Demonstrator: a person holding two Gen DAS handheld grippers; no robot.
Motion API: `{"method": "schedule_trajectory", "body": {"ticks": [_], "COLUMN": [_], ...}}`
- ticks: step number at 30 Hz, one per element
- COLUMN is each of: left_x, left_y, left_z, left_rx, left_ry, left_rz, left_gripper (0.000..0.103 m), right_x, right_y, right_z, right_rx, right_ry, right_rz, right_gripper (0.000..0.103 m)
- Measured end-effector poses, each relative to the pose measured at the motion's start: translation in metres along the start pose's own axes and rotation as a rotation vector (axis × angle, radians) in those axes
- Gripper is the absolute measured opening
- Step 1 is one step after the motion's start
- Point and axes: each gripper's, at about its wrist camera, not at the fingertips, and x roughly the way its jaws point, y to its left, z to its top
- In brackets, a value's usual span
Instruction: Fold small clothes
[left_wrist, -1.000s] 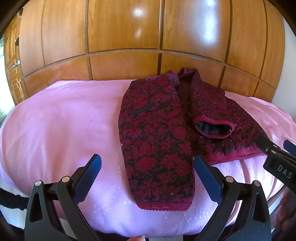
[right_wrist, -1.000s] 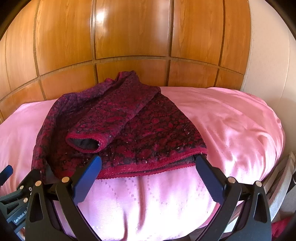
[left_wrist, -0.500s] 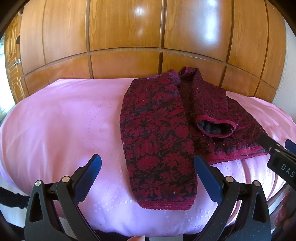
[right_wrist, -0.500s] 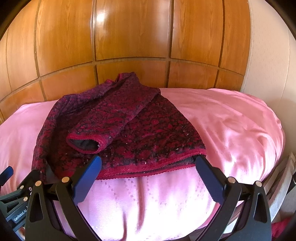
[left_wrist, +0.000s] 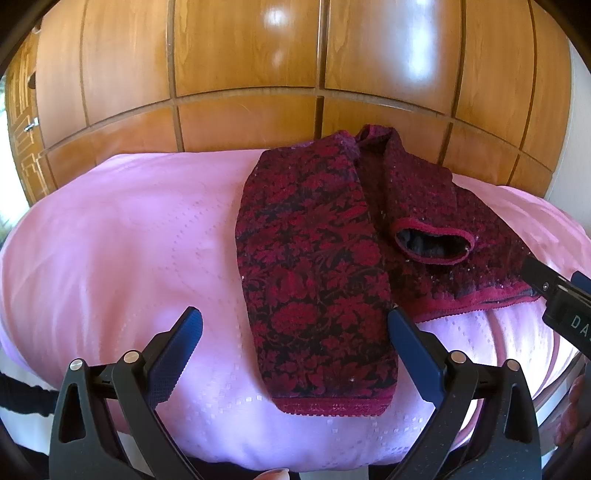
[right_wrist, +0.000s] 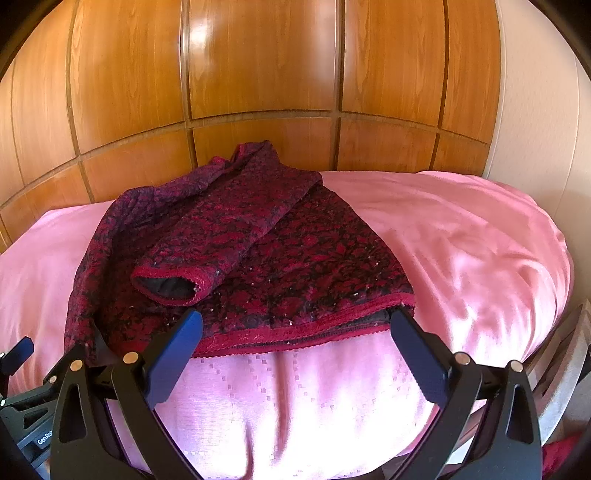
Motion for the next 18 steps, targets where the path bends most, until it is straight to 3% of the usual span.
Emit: {"method": "schedule_trajectory", "body": {"ticks": [18], "left_x": [0.012], "left_y": [0.001], "left_z": [-0.002], "left_rx": [0.013], "left_ry": [0.026], "left_rz": [-0.015], "left_gripper": [0.099], "right_x": [0.002], "right_y": [0.002], "right_z": [0.001], "right_rx": [-0.003], "right_ry": [-0.005], "right_rz": [0.033], "right_gripper": [0.101]}}
